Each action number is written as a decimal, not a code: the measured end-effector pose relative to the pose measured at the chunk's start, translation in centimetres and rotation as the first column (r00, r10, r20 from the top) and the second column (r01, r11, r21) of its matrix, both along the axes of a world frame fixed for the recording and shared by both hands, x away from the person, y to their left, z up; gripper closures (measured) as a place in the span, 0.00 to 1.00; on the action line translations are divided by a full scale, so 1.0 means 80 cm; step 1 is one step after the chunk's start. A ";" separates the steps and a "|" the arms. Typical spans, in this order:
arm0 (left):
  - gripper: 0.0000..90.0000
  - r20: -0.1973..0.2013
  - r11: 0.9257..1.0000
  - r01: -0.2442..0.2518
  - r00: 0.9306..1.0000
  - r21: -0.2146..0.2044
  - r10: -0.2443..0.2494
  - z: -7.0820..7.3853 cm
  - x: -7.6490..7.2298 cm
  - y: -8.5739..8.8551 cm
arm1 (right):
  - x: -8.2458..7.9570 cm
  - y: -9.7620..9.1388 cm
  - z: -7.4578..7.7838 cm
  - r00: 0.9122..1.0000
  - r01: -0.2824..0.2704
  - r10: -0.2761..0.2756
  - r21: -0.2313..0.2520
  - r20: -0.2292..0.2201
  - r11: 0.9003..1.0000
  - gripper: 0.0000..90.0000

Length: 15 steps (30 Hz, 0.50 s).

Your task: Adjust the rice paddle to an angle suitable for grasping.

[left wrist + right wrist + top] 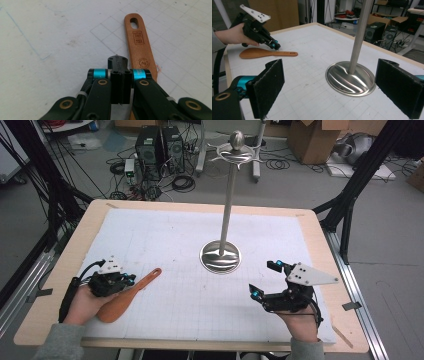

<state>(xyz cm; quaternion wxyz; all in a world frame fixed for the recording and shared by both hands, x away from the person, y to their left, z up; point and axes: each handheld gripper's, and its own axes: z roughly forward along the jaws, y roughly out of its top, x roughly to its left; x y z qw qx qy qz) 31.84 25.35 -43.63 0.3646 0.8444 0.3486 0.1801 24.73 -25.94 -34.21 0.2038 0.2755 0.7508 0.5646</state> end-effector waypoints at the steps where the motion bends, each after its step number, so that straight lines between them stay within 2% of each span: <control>1: 0.99 -0.006 1.000 -0.003 1.000 0.001 0.003 -0.002 0.004 -0.003 | 0.000 0.000 0.000 1.000 0.000 0.000 0.000 0.000 1.000 0.09; 2: 0.99 -0.018 1.000 -0.005 1.000 0.002 0.005 -0.004 0.010 -0.005 | 0.000 -0.001 0.001 1.000 0.001 -0.001 0.000 0.006 1.000 0.09; 5: 0.99 -0.024 1.000 -0.008 1.000 -0.002 0.008 -0.003 0.013 -0.008 | -0.001 -0.003 0.001 1.000 0.001 -0.001 0.004 0.010 1.000 0.09; 10: 0.99 -0.025 0.999 0.048 0.999 0.007 -0.048 -0.003 0.010 -0.019 | 0.000 -0.005 0.000 1.000 0.006 -0.006 0.008 0.003 1.000 0.09; 15: 0.99 -0.027 0.998 0.067 0.997 0.016 -0.066 -0.002 0.009 -0.024 | 0.000 -0.002 0.000 1.000 0.000 0.000 0.002 0.002 1.000 0.09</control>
